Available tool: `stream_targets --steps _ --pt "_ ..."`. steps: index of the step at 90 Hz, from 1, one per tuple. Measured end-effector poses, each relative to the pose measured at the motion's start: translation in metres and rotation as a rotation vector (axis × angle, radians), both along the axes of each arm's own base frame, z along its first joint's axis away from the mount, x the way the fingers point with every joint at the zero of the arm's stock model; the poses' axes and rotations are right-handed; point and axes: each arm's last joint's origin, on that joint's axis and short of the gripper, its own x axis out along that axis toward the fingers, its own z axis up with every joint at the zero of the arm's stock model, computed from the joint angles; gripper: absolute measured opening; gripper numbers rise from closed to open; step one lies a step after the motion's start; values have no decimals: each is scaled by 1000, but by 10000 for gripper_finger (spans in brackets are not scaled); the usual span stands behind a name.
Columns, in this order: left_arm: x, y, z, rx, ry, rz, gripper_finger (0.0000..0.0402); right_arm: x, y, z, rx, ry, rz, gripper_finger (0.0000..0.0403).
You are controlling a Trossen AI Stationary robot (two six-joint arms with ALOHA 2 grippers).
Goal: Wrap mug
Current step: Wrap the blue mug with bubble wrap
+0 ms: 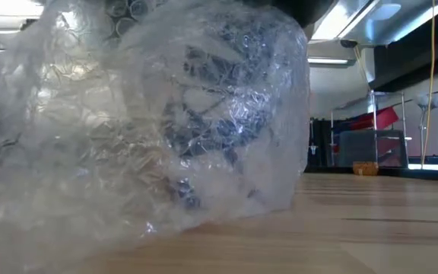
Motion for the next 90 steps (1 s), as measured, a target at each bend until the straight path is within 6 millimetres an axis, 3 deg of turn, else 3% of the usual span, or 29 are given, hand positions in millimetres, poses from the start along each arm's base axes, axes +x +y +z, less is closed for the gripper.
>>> stream_targets --steps 23,90 --pt "2 -1 -10 -1 27 13 115 0 0 0 2 -3 0 1" --pt "2 -2 -11 7 28 1 115 0 0 0 -4 -2 10 1"
